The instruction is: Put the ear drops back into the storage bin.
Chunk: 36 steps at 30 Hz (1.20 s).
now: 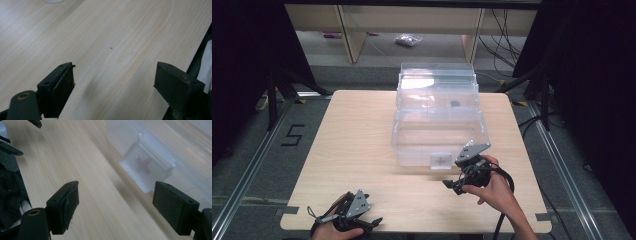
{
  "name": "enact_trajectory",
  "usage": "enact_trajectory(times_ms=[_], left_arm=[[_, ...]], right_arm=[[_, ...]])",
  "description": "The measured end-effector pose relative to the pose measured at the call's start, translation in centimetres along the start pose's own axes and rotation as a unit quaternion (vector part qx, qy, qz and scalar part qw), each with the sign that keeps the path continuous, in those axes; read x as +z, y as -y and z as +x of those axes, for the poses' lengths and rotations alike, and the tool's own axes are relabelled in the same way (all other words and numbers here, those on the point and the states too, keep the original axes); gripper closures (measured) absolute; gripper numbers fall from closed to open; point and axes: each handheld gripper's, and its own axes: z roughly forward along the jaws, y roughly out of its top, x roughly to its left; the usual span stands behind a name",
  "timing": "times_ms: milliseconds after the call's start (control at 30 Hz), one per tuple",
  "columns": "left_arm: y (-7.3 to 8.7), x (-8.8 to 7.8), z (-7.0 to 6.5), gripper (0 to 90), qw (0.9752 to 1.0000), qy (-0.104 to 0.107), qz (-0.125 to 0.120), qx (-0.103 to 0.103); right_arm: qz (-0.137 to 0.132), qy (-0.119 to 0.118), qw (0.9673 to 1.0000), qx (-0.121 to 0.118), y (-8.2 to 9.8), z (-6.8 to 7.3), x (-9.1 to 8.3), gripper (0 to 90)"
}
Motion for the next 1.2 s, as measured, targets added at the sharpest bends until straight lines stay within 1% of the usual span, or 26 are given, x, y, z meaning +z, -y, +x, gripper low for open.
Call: enact_trajectory(times_ms=[33,67,133,200,233,267,333,400,433,467,500,533,633,667,700,767,800,833,867,933,967,1000,1067,1100,1133,1200], left_arm=[[0.1,0.1,-0.1,15.7,0.9999,0.000,-0.001,-0.012],[0.1,0.0,-0.1,15.6,0.9999,0.001,-0.001,-0.010],[0.0,-0.1,0.0,15.6,1.0000,0.000,-0.001,-0.001],[0.0,-0.1,-0.1,15.7,1.0000,0.000,-0.004,-0.004],[0.0,-0.2,0.0,15.7,1.0000,0.002,0.004,0.006],[0.0,-0.2,0.0,15.6,1.0000,0.002,0.005,0.006],[0.0,-0.2,0.1,15.7,1.0000,0.002,0.005,0.007],[0.0,-0.2,0.0,15.7,1.0000,0.002,0.003,0.002],[0.1,-0.1,-0.2,15.7,0.9999,0.001,-0.004,-0.011],[0.1,-0.1,-0.2,15.6,0.9999,0.000,-0.004,-0.010],[0.0,-0.1,0.0,15.7,1.0000,0.000,-0.002,-0.001],[0.0,-0.1,0.0,15.7,1.0000,0.000,-0.003,-0.002],[0.0,-0.1,-0.1,15.6,1.0000,0.001,-0.002,-0.001],[0.0,-0.1,0.0,15.7,1.0000,0.000,-0.002,-0.001],[0.0,-0.1,0.0,15.6,1.0000,0.000,-0.003,-0.002],[0.0,-0.1,-0.2,15.7,1.0000,0.000,-0.004,-0.009],[0.1,0.0,-0.2,15.7,0.9999,0.001,-0.003,-0.011],[0.0,-0.1,0.0,15.6,1.0000,-0.001,-0.003,0.000],[0.0,-0.1,-0.1,15.6,1.0000,-0.001,-0.004,-0.001],[0.0,-0.1,-0.1,15.7,1.0000,-0.001,-0.005,-0.001],[0.0,-0.1,-0.1,15.7,1.0000,-0.001,-0.004,-0.001],[0.0,-0.1,-0.1,15.6,1.0000,-0.001,-0.003,-0.001],[0.0,-0.1,-0.1,15.7,1.0000,-0.001,-0.004,-0.002],[0.1,-0.1,-0.2,15.7,0.9999,0.000,-0.004,-0.011],[0.1,0.0,-0.2,15.6,0.9999,0.000,-0.004,-0.011],[0.0,-0.1,-0.1,15.6,1.0000,-0.001,-0.004,-0.004]], right_arm=[[-0.002,0.001,1.0000,-0.001,0.1,0.1,0.2,22.2],[0.005,-0.005,0.9998,0.017,0.2,0.5,0.2,22.2],[0.004,-0.002,1.0000,0.009,0.4,0.7,0.3,22.3],[0.001,-0.003,1.0000,-0.004,0.7,0.8,0.5,22.3],[0.004,-0.002,0.9999,0.011,0.9,1.0,0.6,22.3],[0.001,-0.004,1.0000,0.001,1.0,1.1,0.8,22.4],[0.001,-0.006,1.0000,0.000,1.3,1.2,1.2,22.4],[0.000,-0.009,1.0000,-0.001,1.6,1.4,1.7,22.4],[0.008,-0.013,0.9999,0.008,1.7,1.6,1.7,22.6],[0.000,-0.011,0.9999,-0.005,1.8,1.5,2.0,22.5],[0.004,-0.012,0.9999,0.003,2.0,1.6,2.3,22.5],[0.011,-0.014,0.9998,0.011,2.1,1.8,2.3,22.5],[0.006,-0.014,0.9999,0.001,2.5,1.8,2.8,22.5],[0.013,-0.020,0.9997,0.011,2.6,1.9,2.9,22.4],[0.006,-0.011,0.9999,-0.001,2.7,1.8,3.1,22.3],[0.012,-0.013,0.9998,0.012,3.0,2.0,3.2,22.0],[0.007,-0.020,0.9997,0.010,3.1,2.1,3.4,22.0],[0.009,-0.018,0.9998,0.007,3.2,2.1,3.5,21.9],[0.015,-0.020,0.9996,0.015,3.4,2.2,3.5,21.8],[0.013,-0.018,0.9997,0.009,3.6,2.2,3.7,21.5],[0.008,-0.024,0.9996,0.015,3.8,2.4,3.9,21.2],[0.004,-0.018,0.9998,0.001,4.0,2.2,4.0,21.3],[0.014,-0.018,0.9997,0.012,4.1,2.3,3.8,21.2],[0.011,-0.011,0.9998,0.014,4.3,2.4,3.9,21.2],[0.017,-0.015,0.9994,0.028,4.3,2.5,3.8,21.2],[0.014,-0.021,0.9995,0.017,4.4,2.5,3.7,21.2]])
